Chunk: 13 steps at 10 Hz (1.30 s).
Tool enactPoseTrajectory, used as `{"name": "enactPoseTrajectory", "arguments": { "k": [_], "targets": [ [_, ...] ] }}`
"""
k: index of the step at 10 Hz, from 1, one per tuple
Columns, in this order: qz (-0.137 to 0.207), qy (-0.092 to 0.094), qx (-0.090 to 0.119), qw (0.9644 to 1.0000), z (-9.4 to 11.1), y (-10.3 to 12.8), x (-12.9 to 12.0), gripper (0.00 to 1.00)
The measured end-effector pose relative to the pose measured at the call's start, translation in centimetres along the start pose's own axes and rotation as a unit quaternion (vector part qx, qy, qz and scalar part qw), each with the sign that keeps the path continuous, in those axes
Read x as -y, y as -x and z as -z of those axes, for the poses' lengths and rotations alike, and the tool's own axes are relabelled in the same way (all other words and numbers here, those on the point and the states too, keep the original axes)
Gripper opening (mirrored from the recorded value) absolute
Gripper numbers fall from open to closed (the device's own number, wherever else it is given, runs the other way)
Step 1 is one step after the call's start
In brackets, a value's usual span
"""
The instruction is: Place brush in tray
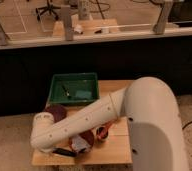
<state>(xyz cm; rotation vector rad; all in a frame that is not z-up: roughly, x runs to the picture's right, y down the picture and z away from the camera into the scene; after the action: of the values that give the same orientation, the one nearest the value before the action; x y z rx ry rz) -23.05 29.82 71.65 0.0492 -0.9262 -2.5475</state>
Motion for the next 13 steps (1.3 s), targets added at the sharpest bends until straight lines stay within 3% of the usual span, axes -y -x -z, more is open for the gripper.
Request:
{"name": "enactPoseTrajectory", "arguments": {
  "k": [1,4,6,7,8,10,12,13],
  "targets": [
    [0.006,0.005,-0.009,0.9999,1.5,-0.3,0.1,0.11],
    [0.020,0.012,-0.064,0.9977,5.5,-0.8,0.2,0.11],
    [0.025,0.010,-0.096,0.9951,6.8,-1.0,-0.2,0.11],
    [0.024,0.010,-0.098,0.9949,6.9,-0.9,-0.3,0.11],
    [0.000,-0.005,-0.125,0.9921,8.0,-0.1,-3.2,0.11],
    [-0.030,-0.028,-0.141,0.9892,8.4,0.9,-6.7,0.11],
    [-0.050,-0.073,-0.155,0.9839,8.7,1.7,-10.9,0.11],
    [-0.061,-0.104,-0.161,0.9796,8.8,2.1,-13.1,0.11]
  ]
}}
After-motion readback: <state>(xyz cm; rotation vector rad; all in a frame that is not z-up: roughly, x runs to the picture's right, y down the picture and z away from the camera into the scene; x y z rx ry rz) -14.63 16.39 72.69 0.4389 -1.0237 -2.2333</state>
